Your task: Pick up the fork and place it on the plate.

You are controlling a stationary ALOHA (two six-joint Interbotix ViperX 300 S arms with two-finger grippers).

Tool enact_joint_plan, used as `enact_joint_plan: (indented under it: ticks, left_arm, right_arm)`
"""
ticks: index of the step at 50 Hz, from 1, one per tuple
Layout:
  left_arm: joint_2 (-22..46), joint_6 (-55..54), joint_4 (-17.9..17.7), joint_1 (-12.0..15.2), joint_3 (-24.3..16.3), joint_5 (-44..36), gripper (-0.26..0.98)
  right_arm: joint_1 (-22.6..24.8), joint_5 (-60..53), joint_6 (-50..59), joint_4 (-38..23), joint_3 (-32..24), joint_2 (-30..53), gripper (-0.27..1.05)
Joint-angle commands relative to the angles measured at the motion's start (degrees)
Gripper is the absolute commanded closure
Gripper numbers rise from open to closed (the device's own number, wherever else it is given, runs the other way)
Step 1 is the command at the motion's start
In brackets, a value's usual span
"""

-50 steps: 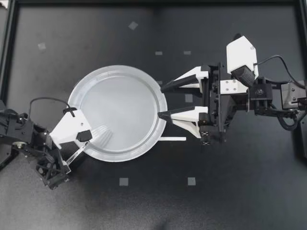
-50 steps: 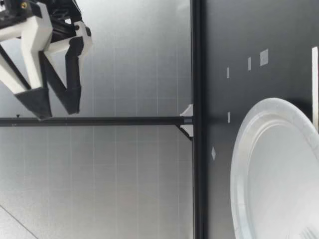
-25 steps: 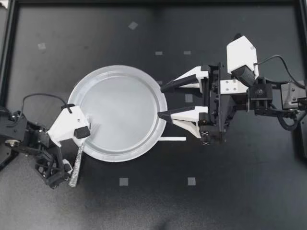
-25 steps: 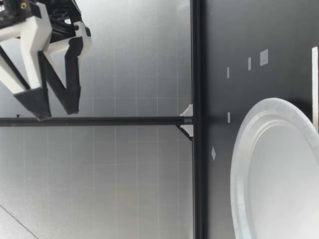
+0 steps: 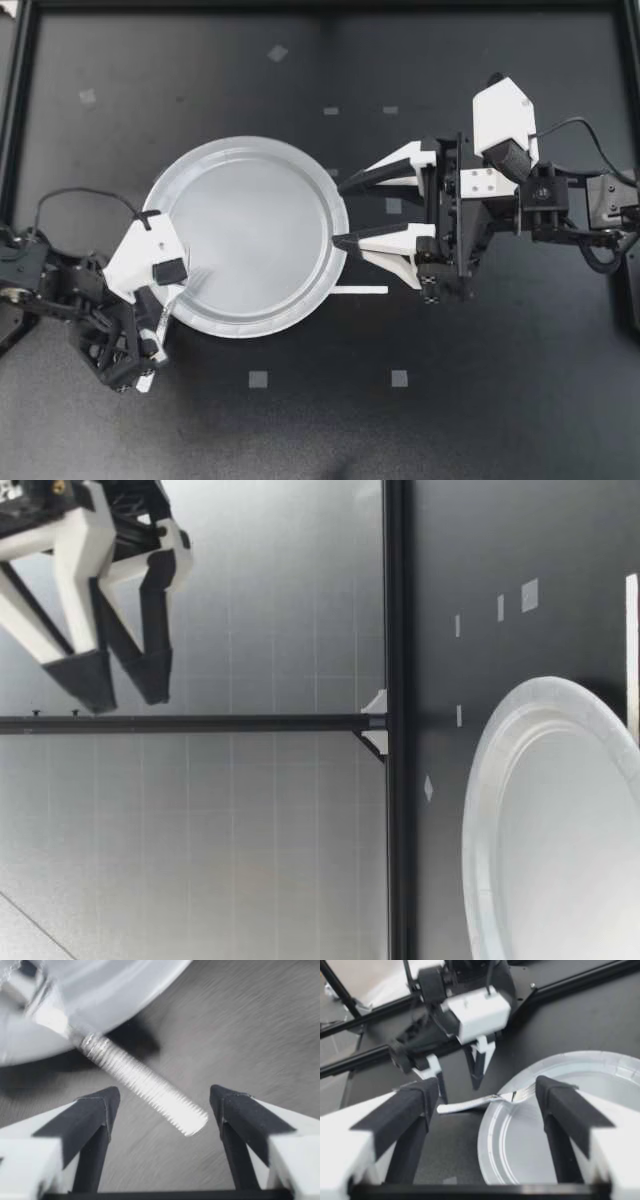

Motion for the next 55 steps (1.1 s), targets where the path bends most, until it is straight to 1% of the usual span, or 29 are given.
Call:
enact_joint_plan:
  ticks: [1, 8, 16, 21, 25, 31, 35, 39, 43, 47, 55]
  left_arm:
    - [-4.1, 3.2, 0.2, -0.1, -2.2, -2.5, 0.04]
    - [-7.6, 8.3, 0.3, -0.1, -4.1, -4.7, 0.04]
    - [-10.3, 15.2, 0.5, -0.1, -5.6, -7.6, 0.04]
    - [-11.8, 20.5, 0.6, -0.1, -5.7, -12.8, 0.04]
    - [-13.2, 25.1, 0.7, -0.1, -5.4, -19.0, 0.04]
    - [-16.0, 31.5, 0.8, -0.1, -3.8, -28.9, 0.04]
    - [-17.8, 35.5, 0.7, -0.1, -1.5, -35.5, 0.04]
    - [-19.2, 39.1, 0.7, 0.1, 1.8, -42.2, 0.04]
    - [-19.4, 41.7, 0.4, 0.4, 5.1, -47.1, 0.04]
    - [-19.0, 41.7, -0.2, 1.3, 7.2, -48.4, 0.04]
    - [-18.4, 41.4, -1.1, 2.3, 8.3, -47.5, 0.04]
  right_arm:
    - [-0.2, 0.0, -0.1, -0.1, 0.2, -2.4, 0.02]
    - [-0.2, 0.8, -0.6, -0.4, 1.1, -4.1, 0.02]
    - [-0.2, 0.9, -0.8, -3.4, 2.3, -5.3, 0.02]
    - [-0.2, 0.2, -0.8, -5.4, 2.8, -6.2, 0.02]
    - [-0.2, -0.6, -0.9, -7.3, 3.1, -6.9, 0.02]
    - [-0.2, -1.4, -1.4, -10.8, 4.4, -8.2, 0.02]
    - [-0.2, -2.6, -2.5, -12.5, 5.8, -8.5, 0.02]
    - [-0.2, -5.1, -4.9, -12.9, 7.4, -8.3, 0.03]
    - [-0.3, -8.6, -6.6, -12.7, 9.0, -7.2, 0.03]
    - [-0.2, -10.9, -7.1, -12.4, 9.8, -5.9, 0.03]
    - [-0.2, -11.1, -7.0, -12.0, 9.8, -3.3, 0.03]
